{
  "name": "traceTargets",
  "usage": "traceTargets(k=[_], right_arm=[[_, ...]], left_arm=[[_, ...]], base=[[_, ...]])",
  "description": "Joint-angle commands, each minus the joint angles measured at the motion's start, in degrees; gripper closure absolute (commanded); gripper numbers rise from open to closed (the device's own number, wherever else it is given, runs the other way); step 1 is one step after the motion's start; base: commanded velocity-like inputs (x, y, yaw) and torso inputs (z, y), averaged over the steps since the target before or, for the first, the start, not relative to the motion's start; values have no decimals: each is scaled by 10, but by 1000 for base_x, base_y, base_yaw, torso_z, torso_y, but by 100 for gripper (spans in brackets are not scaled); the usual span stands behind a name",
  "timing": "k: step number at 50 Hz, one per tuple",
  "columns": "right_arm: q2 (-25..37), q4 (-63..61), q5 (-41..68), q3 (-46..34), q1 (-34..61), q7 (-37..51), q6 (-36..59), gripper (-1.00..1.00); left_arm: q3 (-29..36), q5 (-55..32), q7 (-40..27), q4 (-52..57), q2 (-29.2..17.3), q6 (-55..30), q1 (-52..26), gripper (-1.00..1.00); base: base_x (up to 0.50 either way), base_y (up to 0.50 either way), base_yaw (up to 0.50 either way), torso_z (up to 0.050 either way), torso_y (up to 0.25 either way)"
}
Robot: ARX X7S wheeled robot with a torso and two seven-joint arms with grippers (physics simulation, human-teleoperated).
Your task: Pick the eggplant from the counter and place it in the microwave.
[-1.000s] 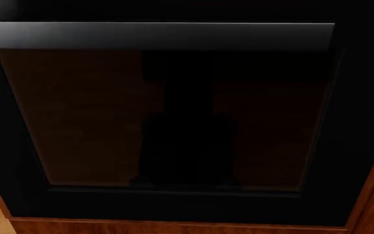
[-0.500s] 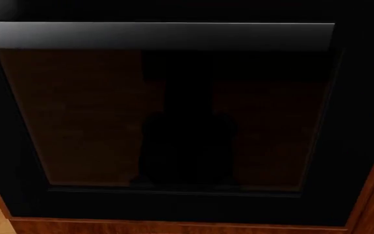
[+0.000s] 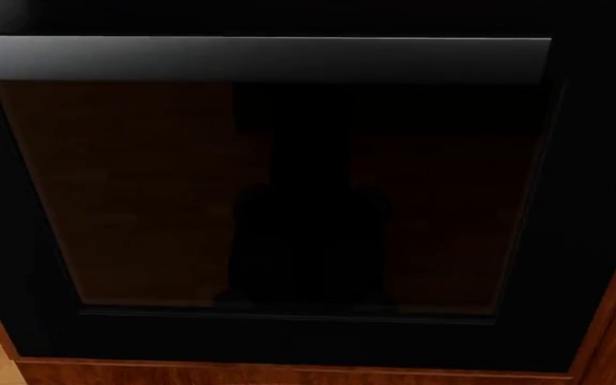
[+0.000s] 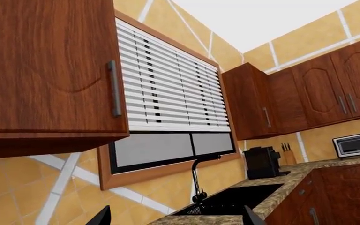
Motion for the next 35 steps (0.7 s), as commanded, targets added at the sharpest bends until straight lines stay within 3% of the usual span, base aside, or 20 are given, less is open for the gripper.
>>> traceTargets(k=[1,5,9,35], right_arm=[[0,1,-2,-4,3,-1,2,-100],[5,0,0,-4,5,2,6,-100],[8,-1,-1,-6,7,4,8,-100],[11,-1,3,-8,9,1,13,-100]], left_arm=[[-62,65,3,-55,4,-5,-44,100],[-156,156,5,-55,4,-27,-44,100],[-181,188,8,-63,4,-31,-44,100],[-113,132,0,-115,4,-10,-44,100]], base=[[0,0,0,0,0],[0,0,0,0,0],[0,0,0,0,0],[0,0,0,0,0]])
